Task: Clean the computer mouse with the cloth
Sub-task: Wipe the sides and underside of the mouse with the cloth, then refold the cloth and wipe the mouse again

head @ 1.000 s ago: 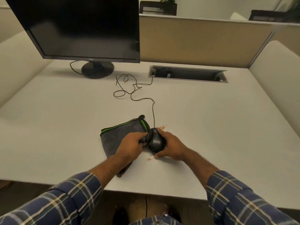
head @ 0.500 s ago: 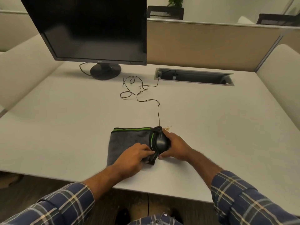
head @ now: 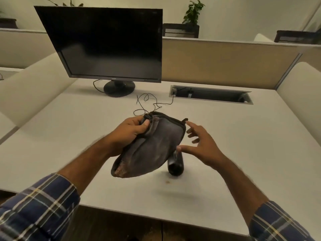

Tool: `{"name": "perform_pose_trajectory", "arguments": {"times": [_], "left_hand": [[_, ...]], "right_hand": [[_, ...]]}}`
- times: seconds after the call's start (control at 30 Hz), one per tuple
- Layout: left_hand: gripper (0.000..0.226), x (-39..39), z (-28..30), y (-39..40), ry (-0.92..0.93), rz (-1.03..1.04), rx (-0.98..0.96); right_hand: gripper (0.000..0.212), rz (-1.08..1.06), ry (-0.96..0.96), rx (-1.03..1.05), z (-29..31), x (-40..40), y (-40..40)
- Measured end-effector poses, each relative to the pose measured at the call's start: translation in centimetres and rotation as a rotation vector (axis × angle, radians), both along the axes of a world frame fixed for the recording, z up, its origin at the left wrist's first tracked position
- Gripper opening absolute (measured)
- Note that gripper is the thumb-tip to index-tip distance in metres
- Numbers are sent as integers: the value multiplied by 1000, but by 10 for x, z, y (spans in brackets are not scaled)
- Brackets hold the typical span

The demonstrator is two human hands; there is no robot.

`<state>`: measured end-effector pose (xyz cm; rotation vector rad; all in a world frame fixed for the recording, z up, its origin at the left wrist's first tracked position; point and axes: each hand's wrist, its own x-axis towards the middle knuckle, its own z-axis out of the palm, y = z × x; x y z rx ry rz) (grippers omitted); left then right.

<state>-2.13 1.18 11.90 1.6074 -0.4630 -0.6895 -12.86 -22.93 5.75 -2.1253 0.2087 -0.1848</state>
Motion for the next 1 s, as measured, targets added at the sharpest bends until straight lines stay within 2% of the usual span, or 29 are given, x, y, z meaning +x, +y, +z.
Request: {"name": "perform_pose_trajectory", "arguments": {"times": [0.07,0.13,0.17,0.23,0.3,0.37,0.47,0.63,0.7,0.83,0.9,1.0], "left_hand": [[24,1,11,-9,32,-106,36],[25,0,20,-21,44,-211,72],[25,-2,23,-28,47,-256,81],[24,-3,27,-43,40,-295,79],[25,0,27,-57,26,-263,68],[28,4,26,-66,3,-212,70],[29,14,15,-71,-82,-117,54],[12,24,-26,-57,-203,36,135],[9,21,-48,-52,-268,60,201],[20,12,-88,-46,-420,-1,374],[26,6,-105,-45,-459,-17,431],[31,-2,-124,-44,-464,8,466]], "right_hand": [[107,42,-96,-5,36,4,3],[110,107,-114,-78,66,5,5],[104,133,-97,-109,76,5,4],[76,163,-48,-58,86,3,1],[47,128,-19,30,88,-2,-5],[36,49,-5,71,85,-11,-17],[31,-45,-33,154,86,-28,-46],[34,-244,-227,265,94,-56,-100],[26,-315,-256,163,93,-63,-115],[22,-330,-223,-209,68,-72,-114],[19,-234,-141,-266,42,-75,-99],[34,29,101,-442,-1,-83,-76]]}}
